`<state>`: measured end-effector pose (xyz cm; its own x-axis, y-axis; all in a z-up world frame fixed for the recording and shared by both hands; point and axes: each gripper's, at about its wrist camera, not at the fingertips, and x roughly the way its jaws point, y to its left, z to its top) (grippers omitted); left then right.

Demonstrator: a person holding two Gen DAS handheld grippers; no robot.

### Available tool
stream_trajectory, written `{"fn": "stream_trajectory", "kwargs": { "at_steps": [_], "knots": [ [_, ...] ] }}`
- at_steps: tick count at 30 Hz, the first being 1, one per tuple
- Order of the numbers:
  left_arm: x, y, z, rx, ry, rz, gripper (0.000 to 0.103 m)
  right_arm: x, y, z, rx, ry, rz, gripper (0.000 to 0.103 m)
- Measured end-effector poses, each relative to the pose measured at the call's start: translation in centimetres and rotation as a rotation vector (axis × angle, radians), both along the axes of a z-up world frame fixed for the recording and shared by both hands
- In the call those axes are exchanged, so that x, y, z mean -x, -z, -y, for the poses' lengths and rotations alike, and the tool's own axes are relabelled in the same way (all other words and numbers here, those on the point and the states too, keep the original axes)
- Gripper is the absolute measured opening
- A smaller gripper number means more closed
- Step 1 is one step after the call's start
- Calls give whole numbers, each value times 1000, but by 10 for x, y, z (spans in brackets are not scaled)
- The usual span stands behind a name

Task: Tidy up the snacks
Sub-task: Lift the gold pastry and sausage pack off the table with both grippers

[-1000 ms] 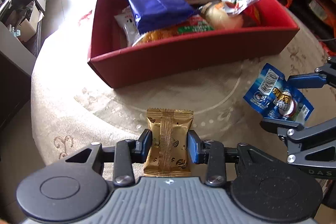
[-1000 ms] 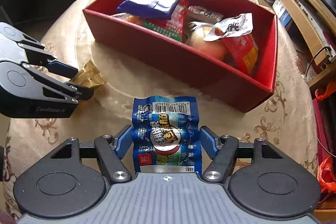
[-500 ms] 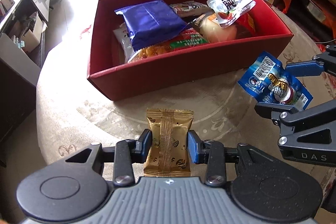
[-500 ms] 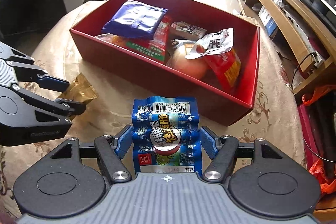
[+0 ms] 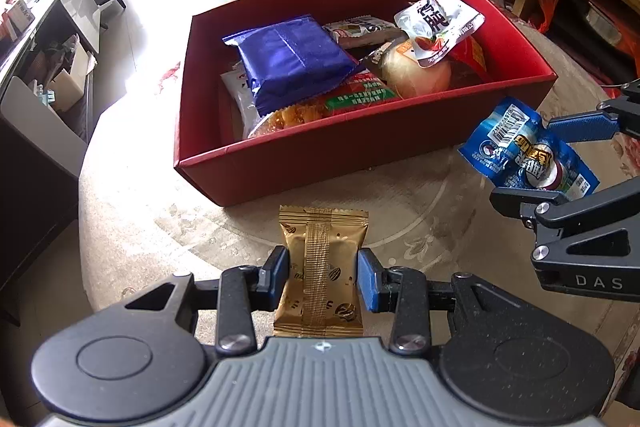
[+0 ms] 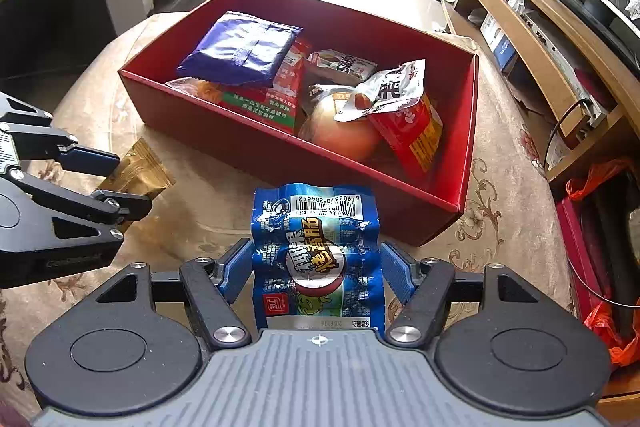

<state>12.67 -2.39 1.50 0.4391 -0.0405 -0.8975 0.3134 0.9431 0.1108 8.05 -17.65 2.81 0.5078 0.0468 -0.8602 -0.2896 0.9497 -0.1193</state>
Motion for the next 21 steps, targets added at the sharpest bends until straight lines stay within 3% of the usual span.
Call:
{"fn": "stream_trajectory", "kwargs": {
  "at_steps": [14, 15, 16, 21],
  "knots": [
    [-10, -26, 0, 43, -16, 62, 34, -3, -22, 7, -43, 12, 58, 74],
    [-14, -30, 0, 51, -23, 73, 34, -6, -27, 7, -52, 15, 71, 71],
    [-19, -34, 1, 58, -30, 83, 34, -10, -31, 7, -60, 21, 89, 58],
    [-50, -41, 10, 93, -71, 96, 34, -43, -44, 15, -126, 85, 123, 52]
  ]
}}
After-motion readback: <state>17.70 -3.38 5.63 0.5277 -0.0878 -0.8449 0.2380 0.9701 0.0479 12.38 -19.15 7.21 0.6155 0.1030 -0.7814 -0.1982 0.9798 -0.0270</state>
